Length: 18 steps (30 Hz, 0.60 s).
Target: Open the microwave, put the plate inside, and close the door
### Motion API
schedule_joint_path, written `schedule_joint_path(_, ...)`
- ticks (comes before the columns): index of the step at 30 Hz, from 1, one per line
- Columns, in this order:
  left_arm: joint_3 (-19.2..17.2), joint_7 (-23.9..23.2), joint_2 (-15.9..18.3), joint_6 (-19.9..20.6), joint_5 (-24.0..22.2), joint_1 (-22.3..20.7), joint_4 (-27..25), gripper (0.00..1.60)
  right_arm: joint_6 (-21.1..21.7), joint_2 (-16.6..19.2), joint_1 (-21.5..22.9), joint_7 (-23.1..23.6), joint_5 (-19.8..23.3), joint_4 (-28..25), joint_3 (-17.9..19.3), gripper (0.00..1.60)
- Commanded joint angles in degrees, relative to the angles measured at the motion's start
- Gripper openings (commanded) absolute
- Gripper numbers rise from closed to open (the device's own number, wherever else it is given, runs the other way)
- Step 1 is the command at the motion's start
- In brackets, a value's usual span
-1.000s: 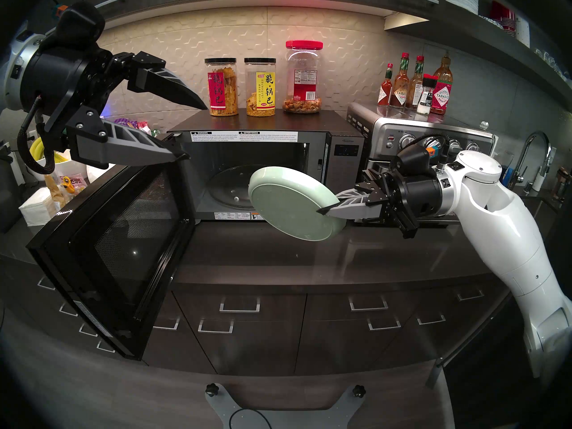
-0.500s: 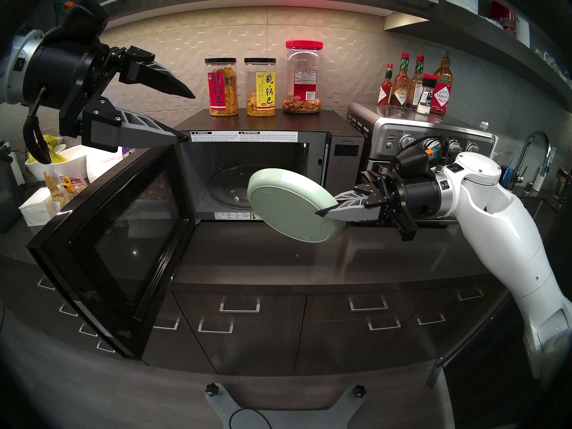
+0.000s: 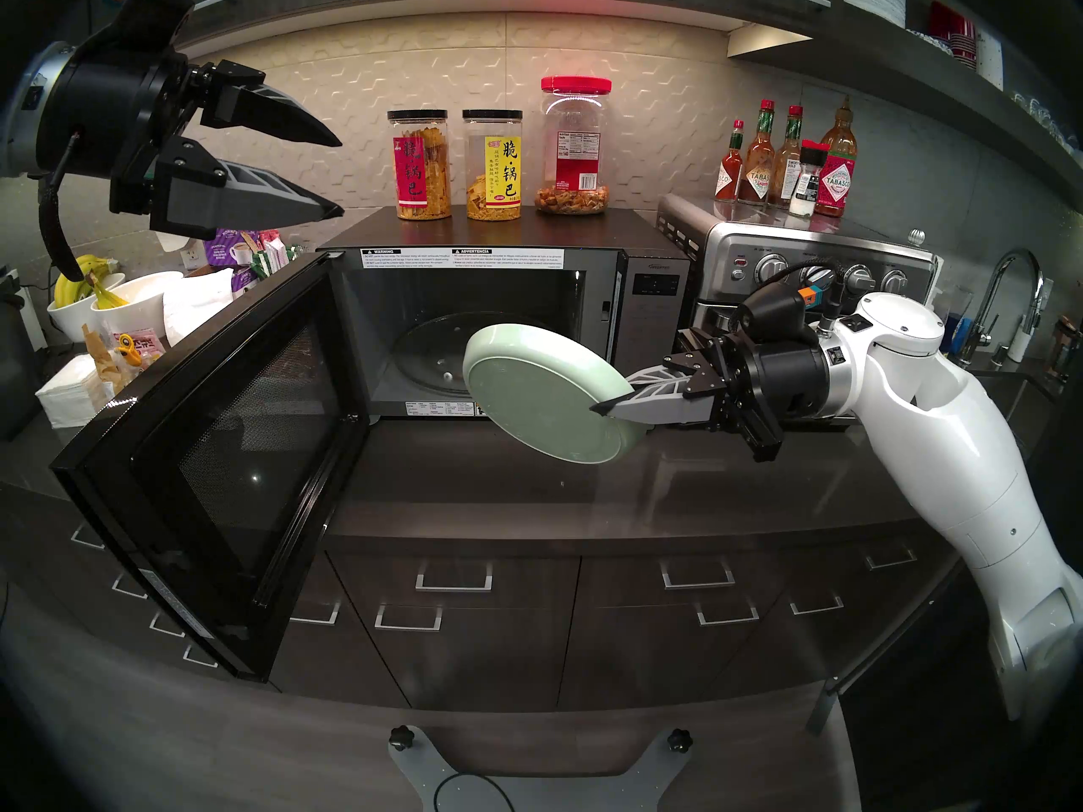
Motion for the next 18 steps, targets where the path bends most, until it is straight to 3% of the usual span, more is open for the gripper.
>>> schedule_joint_path(1,-3.05,-2.12,0.06,2.20,-0.91,0.22,0.69,1.60,-0.06,-0.33,0.13,-0.10,0.43,-0.45,0.28,0.00)
schedule_joint_path(18,-5.51,3.46,0.05,7.18,-3.36,3.48,1.12,1.60,-0.13,-0.53,-0.20,-0.72,0.54,-0.44,0.53,0.00)
